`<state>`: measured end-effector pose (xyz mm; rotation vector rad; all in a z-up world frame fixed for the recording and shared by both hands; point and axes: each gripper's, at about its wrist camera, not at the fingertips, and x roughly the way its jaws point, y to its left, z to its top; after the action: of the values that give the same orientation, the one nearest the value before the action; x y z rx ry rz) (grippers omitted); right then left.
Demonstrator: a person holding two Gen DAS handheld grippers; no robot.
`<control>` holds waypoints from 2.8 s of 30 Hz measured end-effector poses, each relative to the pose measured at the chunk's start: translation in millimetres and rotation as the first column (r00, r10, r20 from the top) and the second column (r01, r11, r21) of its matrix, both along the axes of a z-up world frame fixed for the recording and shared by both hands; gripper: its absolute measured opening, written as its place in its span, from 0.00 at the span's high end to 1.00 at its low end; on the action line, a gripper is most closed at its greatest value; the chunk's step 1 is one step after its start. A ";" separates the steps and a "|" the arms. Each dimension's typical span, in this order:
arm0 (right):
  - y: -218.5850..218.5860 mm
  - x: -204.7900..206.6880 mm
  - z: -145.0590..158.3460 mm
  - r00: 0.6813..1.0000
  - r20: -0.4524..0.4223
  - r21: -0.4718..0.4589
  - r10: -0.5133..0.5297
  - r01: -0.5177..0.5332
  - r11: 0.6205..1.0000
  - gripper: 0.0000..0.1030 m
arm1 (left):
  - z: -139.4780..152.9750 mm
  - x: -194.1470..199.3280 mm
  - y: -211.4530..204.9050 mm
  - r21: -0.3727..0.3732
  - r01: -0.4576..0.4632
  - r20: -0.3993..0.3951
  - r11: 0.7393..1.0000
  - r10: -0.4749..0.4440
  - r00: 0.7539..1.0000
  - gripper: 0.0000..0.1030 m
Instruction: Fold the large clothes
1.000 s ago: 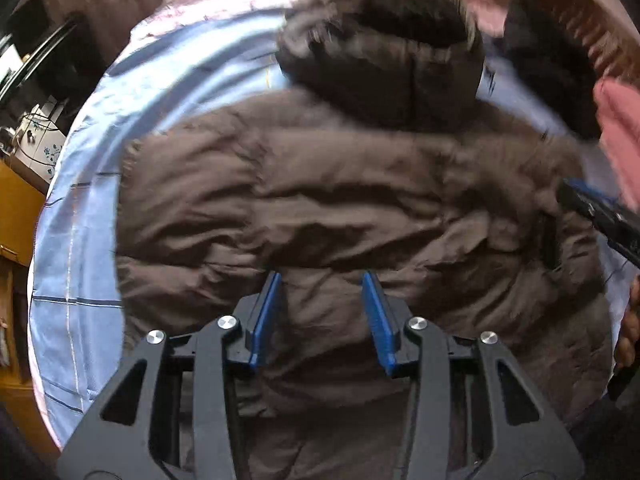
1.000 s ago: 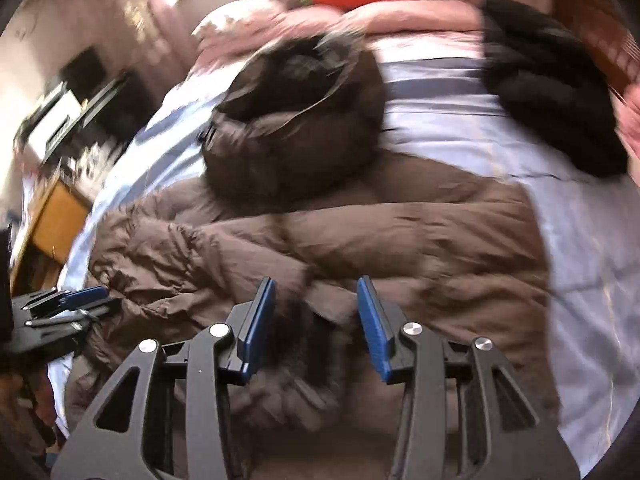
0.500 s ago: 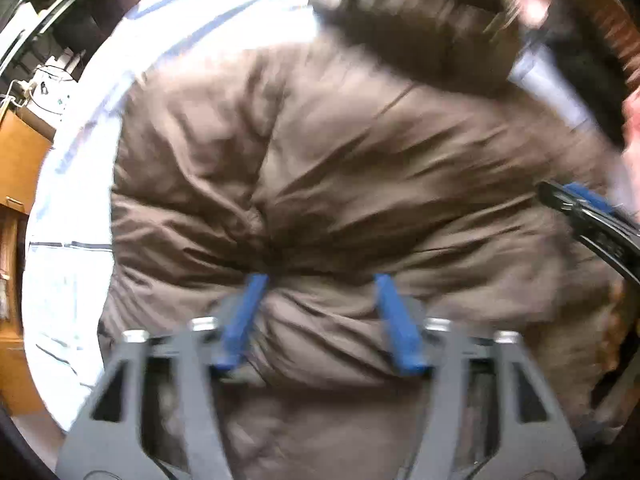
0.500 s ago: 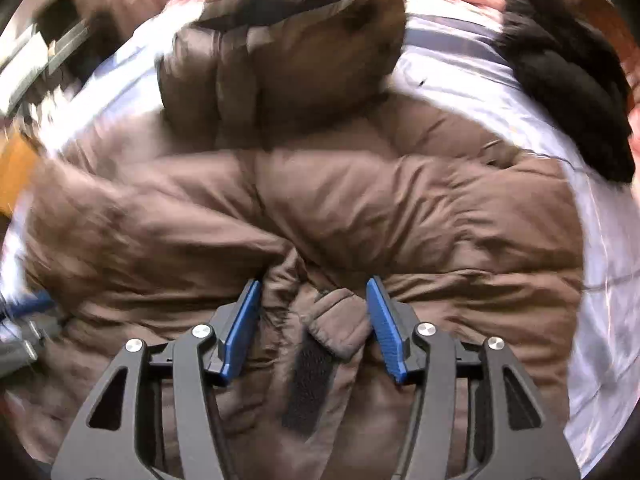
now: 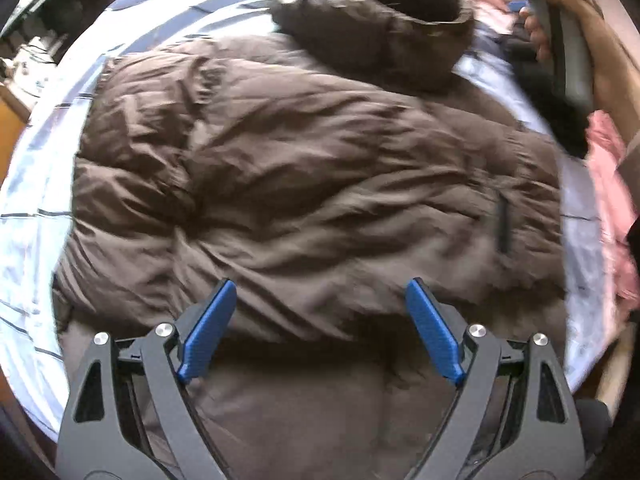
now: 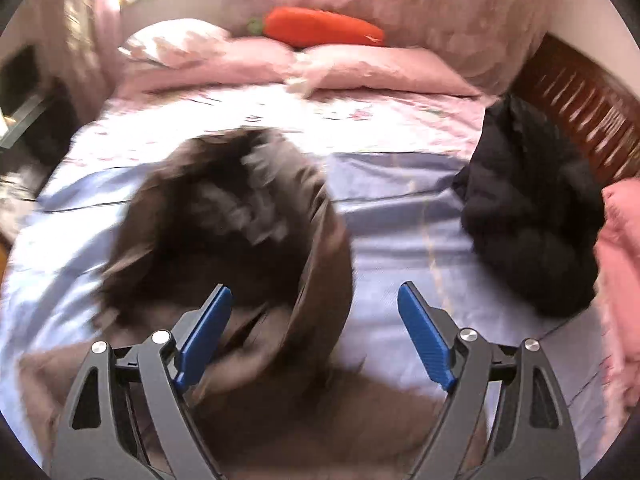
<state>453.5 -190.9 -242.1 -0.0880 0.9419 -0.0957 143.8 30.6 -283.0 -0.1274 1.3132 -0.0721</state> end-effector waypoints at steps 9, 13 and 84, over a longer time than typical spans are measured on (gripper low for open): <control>26.4 67.7 -46.7 1.000 -0.025 -0.177 -0.011 0.006 0.984 0.88 | -35.3 35.3 30.3 0.033 -0.043 -0.083 0.999 0.045 0.996 0.11; 6.8 49.3 -30.5 0.999 0.025 0.102 -0.025 0.023 0.995 0.95 | -40.0 36.4 31.9 0.026 -0.051 -0.095 0.998 0.053 0.994 0.11; -4.4 -273.1 -66.9 0.968 -0.105 0.250 0.228 -0.196 0.948 0.78 | -46.3 -19.2 -24.3 0.088 0.284 -0.059 0.955 -0.280 0.958 0.12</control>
<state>180.4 -195.2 -309.0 0.0269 1.0650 0.2253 124.6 6.3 -329.3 0.1424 1.3713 -0.2503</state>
